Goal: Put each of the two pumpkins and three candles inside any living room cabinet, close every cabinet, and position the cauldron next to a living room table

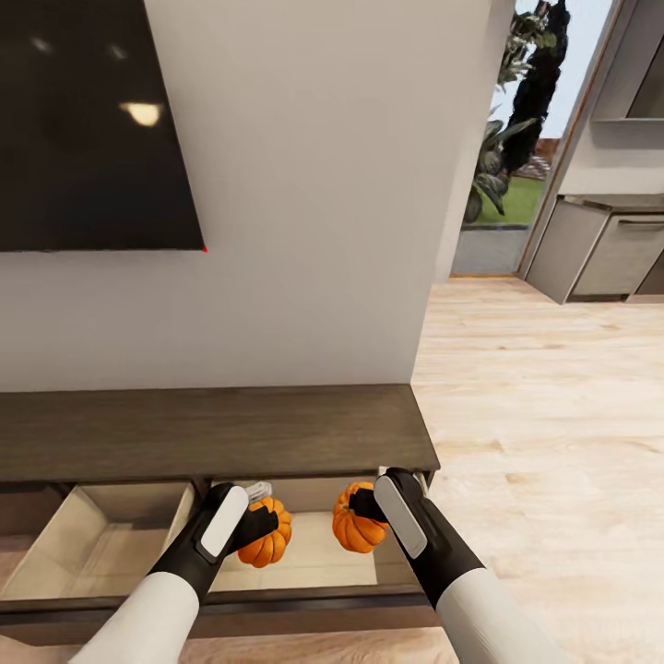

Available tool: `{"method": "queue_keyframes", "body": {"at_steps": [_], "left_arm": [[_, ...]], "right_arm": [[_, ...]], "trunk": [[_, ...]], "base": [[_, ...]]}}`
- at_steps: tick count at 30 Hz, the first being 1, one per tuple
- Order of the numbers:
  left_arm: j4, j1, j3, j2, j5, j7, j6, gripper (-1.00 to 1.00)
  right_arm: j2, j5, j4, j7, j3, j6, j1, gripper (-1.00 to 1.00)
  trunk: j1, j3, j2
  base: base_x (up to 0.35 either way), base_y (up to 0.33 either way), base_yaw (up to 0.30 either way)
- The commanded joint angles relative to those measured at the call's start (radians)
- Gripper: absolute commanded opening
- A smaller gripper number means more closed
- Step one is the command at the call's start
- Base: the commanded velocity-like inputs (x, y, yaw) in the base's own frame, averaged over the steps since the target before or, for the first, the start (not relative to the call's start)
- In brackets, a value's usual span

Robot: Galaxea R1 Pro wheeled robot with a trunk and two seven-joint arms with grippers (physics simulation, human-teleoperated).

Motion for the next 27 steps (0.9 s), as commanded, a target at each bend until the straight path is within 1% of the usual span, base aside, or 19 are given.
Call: {"method": "queue_keyframes", "body": {"at_steps": [1, 5, 8, 27], "left_arm": [[0.000, 0.000, 0.000, 0.000, -0.002, 0.001, 0.000, -1.00], [0.000, 0.000, 0.000, 0.000, -0.001, 0.000, 0.000, -1.00], [0.000, 0.000, 0.000, 0.000, 0.000, -0.002, 0.000, -1.00], [-0.004, 0.000, 0.000, 0.000, -0.002, -0.003, -0.001, -1.00]], "right_arm": [[0.000, 0.000, 0.000, 0.000, 0.000, -0.001, 0.000, -1.00], [0.000, -0.001, 0.000, 0.000, 0.000, -0.002, 0.000, -1.00], [0.000, -0.001, 0.000, 0.000, 0.000, -0.002, 0.001, -1.00], [0.000, -0.001, 0.000, 0.000, 0.000, -0.002, 0.000, -1.00]], "trunk": [[0.004, -0.003, -0.007], [0.019, -0.016, -0.035], [0.019, -0.016, -0.035], [0.092, -0.075, -0.168]], "base": [[0.000, 0.000, 0.000], [0.000, 0.000, 0.000], [0.000, 0.000, 0.000], [0.000, 0.000, 0.000]]}}
